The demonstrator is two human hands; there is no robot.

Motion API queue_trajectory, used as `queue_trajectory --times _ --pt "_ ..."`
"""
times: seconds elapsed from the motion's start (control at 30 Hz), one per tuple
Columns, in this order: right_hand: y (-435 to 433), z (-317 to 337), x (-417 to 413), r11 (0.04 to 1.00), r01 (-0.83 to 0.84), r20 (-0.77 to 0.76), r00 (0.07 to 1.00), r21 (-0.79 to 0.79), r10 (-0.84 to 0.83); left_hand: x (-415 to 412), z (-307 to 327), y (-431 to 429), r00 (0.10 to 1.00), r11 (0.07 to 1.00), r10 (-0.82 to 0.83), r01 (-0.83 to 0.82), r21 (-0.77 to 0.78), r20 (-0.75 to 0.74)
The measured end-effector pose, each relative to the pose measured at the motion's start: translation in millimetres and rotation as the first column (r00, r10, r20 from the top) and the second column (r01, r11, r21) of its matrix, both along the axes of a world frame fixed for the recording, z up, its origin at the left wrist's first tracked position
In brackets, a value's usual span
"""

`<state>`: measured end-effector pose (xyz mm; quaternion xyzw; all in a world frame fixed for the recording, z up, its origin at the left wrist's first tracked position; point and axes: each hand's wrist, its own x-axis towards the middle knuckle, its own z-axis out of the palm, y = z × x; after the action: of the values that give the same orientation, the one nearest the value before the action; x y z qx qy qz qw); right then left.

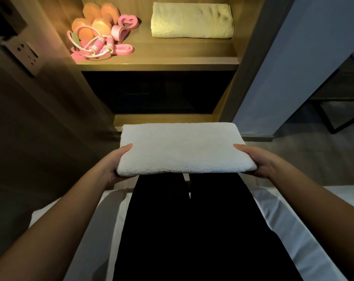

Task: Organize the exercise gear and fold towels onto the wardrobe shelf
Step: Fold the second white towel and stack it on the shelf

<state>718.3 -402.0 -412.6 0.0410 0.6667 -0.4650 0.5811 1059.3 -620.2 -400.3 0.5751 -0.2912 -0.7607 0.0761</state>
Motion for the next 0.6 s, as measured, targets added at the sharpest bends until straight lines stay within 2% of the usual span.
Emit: queue_trajectory --times 0.1,0.2,0.37,0.5,0.6 --pt "-21.8 7.5 -19.4 0.995 -0.002 -0.149 0.989 -0.096 -0.013 -21.2 15.1 -23.9 1.0 0.991 -0.029 0.03 -0.133 0.004" --pt "-58.6 30.4 -48.9 0.986 -0.035 -0.354 0.935 -0.165 -0.026 -57.1 37.5 -56.1 0.999 0.952 -0.046 0.038 -0.305 -0.019" --pt "-137.7 79.2 -106.7 0.957 -0.11 -0.542 0.839 -0.268 -0.055 -123.4 86.0 -135.6 0.99 0.879 -0.001 -0.067 -0.472 -0.142" --pt "-212.3 98.6 -149.8 0.956 -0.204 -0.707 0.707 -0.209 -0.003 -177.8 105.0 -210.3 0.992 0.862 0.048 -0.102 -0.497 -0.12" --pt "-262.4 99.3 -174.2 0.967 -0.191 -0.743 0.669 -0.168 0.002 -212.9 104.6 -259.2 0.992 0.814 0.082 -0.12 -0.568 -0.091"
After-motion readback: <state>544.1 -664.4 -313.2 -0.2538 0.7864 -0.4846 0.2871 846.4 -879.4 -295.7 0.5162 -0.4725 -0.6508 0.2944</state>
